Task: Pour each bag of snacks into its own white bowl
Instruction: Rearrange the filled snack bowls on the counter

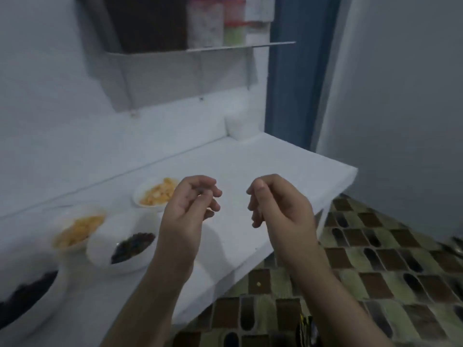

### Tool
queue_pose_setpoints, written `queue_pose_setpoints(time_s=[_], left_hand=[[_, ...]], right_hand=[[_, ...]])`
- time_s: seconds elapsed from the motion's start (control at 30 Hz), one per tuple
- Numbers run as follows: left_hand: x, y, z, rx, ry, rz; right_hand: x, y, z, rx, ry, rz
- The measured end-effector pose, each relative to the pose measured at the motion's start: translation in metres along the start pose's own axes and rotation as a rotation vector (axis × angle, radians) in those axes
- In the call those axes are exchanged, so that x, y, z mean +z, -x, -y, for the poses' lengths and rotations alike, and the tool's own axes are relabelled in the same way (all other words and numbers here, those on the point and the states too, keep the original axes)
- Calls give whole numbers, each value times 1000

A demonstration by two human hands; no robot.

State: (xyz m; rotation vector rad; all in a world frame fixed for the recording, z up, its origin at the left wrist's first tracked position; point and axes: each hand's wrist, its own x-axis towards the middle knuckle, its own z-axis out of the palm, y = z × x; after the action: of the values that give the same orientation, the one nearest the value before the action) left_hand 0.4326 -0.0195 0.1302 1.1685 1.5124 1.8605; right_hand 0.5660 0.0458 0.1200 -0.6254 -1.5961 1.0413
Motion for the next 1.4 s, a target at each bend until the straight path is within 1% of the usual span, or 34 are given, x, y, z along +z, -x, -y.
queue_pose_setpoints(time_s=[0.17, 0.27, 0.37, 0.5, 0.67, 0.8, 0.93, 1.1, 1.2, 1.3, 1.4], left_hand=[[-73, 20, -22, 29, -61, -227], [-128, 36, -28, 50, -96, -317], [-194, 57, -33, 87, -103, -441], [-280, 81, -37, 97, -159, -569], [-397, 110, -40, 65, -275, -655], [-493, 130, -45, -3, -350, -707], [-579, 145, -43, -137, -392, -708], [-654, 150, -31, -278, -462, -600], [-674, 151, -17, -373, -493, -526], [-690, 151, 4, -424, -550, -461], [-696, 150, 25, -519, -554, -494]], right_hand=[[74, 3, 22, -22, -159, 211], [130, 10, 30, -14, -242, 337], [196, 25, 40, -21, -284, 451], [283, 52, 50, -53, -343, 537], [398, 98, 65, -60, -356, 586], [484, 134, 78, -72, -294, 626], [552, 162, 91, -9, -264, 646], [602, 181, 93, 45, -160, 642], [608, 178, 85, 70, -55, 636], [611, 179, 75, 96, 64, 625], [607, 181, 60, 165, 148, 573]])
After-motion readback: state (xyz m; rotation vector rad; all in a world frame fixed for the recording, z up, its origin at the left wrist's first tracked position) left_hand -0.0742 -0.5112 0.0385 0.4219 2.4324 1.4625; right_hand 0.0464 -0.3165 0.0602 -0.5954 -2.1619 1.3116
